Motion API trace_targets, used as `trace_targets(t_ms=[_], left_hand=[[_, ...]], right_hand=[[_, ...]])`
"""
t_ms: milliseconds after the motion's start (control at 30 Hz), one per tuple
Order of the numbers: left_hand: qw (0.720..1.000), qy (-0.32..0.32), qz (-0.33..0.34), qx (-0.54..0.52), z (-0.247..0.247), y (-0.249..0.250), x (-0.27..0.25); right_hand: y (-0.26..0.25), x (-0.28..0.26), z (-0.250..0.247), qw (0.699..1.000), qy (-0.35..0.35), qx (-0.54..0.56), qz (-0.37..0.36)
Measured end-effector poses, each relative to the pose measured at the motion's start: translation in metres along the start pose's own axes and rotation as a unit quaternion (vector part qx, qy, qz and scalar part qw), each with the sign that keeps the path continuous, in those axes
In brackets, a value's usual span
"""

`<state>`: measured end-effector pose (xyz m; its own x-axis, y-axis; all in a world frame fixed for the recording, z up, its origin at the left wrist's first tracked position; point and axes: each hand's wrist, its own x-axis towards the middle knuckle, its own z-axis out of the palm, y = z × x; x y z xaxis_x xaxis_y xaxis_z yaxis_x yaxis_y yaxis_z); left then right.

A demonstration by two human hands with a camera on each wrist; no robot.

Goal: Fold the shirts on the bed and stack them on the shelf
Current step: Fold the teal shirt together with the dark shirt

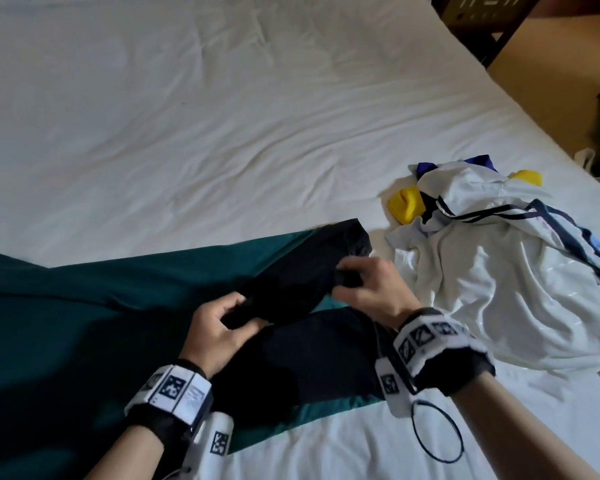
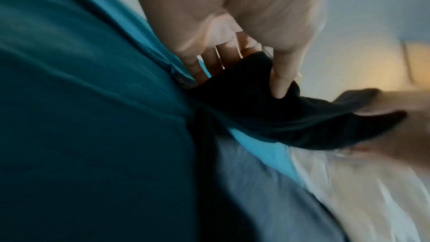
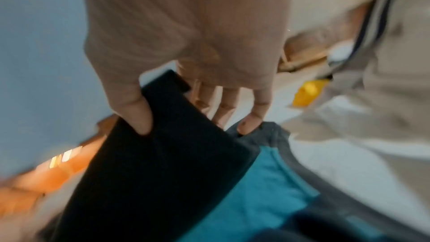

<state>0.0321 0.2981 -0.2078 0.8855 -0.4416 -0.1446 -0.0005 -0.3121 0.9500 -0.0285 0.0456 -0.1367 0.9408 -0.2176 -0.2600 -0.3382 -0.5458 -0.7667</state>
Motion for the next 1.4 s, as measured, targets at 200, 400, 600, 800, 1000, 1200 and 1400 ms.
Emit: trace_targets(t_ms=[200, 400, 600, 800, 1000, 1200, 1400], left_hand=[[0.955, 0.178, -0.167, -0.168, 0.005, -0.001, 0.03], [0.952, 0.2, -0.21, -0.101, 0.006, -0.01, 0.032], [0.958, 0.19, -0.203, -0.07, 0.005, -0.017, 0.032], [0.96, 0.187, -0.208, -0.038, 0.007, -0.029, 0.038], [0.977, 0.175, -0.109, 0.046, -0.012, -0.017, 0.033], [0.869, -0.039, -0.061, 0.49, -0.129, -0.024, 0.03], [0.736, -0.1, -0.104, 0.662, -0.24, -0.041, 0.037]], right_hand=[[0.017, 0.065, 0.022, 0.978, 0.085, 0.148, 0.119], [0.05, 0.056, 0.041, 0.98, 0.109, 0.006, 0.167], [0.05, 0.033, 0.032, 0.969, 0.134, -0.044, 0.202], [0.048, 0.034, 0.037, 0.957, 0.096, -0.108, 0.251], [0.023, 0.03, 0.061, 0.937, 0.148, -0.219, 0.23], [-0.058, 0.021, 0.175, 0.975, 0.103, -0.178, -0.081], [-0.136, 0.049, 0.288, 0.965, -0.043, -0.193, -0.17]])
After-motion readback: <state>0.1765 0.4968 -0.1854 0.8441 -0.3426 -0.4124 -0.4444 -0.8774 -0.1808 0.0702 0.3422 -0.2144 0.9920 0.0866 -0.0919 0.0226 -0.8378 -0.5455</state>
